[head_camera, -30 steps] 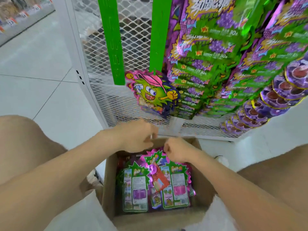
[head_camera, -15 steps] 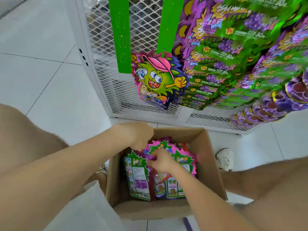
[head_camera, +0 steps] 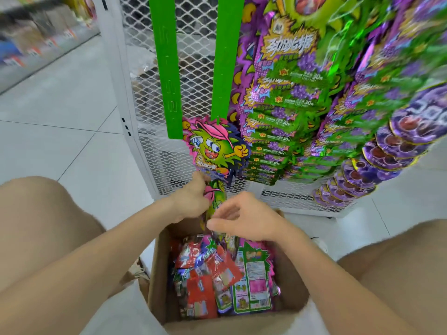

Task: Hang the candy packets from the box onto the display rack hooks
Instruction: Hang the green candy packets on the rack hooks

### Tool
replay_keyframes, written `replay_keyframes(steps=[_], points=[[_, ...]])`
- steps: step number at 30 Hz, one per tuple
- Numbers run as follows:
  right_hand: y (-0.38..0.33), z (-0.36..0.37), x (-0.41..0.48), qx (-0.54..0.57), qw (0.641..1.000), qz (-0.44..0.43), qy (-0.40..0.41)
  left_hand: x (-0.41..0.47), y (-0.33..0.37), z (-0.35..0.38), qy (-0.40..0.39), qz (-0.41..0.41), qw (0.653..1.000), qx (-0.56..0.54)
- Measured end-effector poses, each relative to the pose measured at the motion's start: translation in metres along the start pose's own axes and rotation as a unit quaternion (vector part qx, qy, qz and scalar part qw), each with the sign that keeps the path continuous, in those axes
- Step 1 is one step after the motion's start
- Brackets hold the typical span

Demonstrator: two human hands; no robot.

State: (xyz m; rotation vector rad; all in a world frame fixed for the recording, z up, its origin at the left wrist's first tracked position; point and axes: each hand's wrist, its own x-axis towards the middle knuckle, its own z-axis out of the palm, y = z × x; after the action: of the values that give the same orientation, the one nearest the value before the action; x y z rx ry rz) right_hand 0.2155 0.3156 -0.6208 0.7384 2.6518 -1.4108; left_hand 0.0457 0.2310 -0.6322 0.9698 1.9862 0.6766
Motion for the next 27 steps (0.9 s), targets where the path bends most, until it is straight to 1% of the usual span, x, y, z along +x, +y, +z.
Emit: replay_keyframes(steps=[1, 2, 4, 5, 8, 9, 12, 14, 17, 19, 22, 24, 25, 27], points=[[0.001, -0.011, -0.003, -0.005, 0.999, -0.005, 0.040, -0.006, 0.004, -0.004, 0.008, 0.042, 0.998, 0.047], [0.005, -0.021, -0.005, -0.019, 0.995, -0.005, 0.099, -0.010, 0.006, -0.009, 0.017, 0.081, 0.994, 0.077], [0.011, -0.035, -0.008, -0.071, 0.973, -0.016, 0.217, -0.015, 0.014, -0.018, 0.024, 0.145, 0.985, 0.096], [0.013, -0.039, -0.009, -0.099, 0.964, -0.025, 0.247, -0.016, 0.018, -0.022, 0.028, 0.171, 0.980, 0.102], [0.010, -0.045, -0.018, -0.177, 0.944, -0.037, 0.277, -0.017, 0.034, -0.032, 0.014, 0.225, 0.969, 0.103], [0.007, -0.049, -0.021, -0.179, 0.941, -0.047, 0.283, -0.020, 0.042, -0.036, 0.011, 0.238, 0.967, 0.091], [-0.014, -0.068, -0.032, -0.098, 0.942, -0.077, 0.313, -0.028, 0.074, -0.046, 0.036, 0.288, 0.954, 0.076], [-0.032, -0.088, -0.042, -0.080, 0.927, -0.094, 0.355, -0.037, 0.101, -0.055, 0.074, 0.317, 0.941, 0.093], [-0.063, -0.125, -0.058, -0.093, 0.880, -0.136, 0.445, -0.049, 0.151, -0.070, 0.139, 0.356, 0.922, 0.061], [-0.086, -0.155, -0.065, -0.104, 0.846, -0.151, 0.500, -0.056, 0.190, -0.080, 0.199, 0.397, 0.895, 0.034], [-0.123, -0.204, -0.068, -0.128, 0.790, -0.185, 0.570, -0.063, 0.255, -0.102, 0.295, 0.423, 0.857, 0.005], [-0.146, -0.235, -0.065, -0.158, 0.754, -0.191, 0.608, -0.061, 0.297, -0.118, 0.323, 0.427, 0.844, -0.029], [-0.157, -0.249, -0.062, -0.168, 0.742, -0.189, 0.621, -0.058, 0.316, -0.126, 0.327, 0.421, 0.844, -0.054], [-0.174, -0.276, -0.054, -0.178, 0.729, -0.182, 0.636, -0.053, 0.348, -0.138, 0.323, 0.407, 0.847, -0.112]])
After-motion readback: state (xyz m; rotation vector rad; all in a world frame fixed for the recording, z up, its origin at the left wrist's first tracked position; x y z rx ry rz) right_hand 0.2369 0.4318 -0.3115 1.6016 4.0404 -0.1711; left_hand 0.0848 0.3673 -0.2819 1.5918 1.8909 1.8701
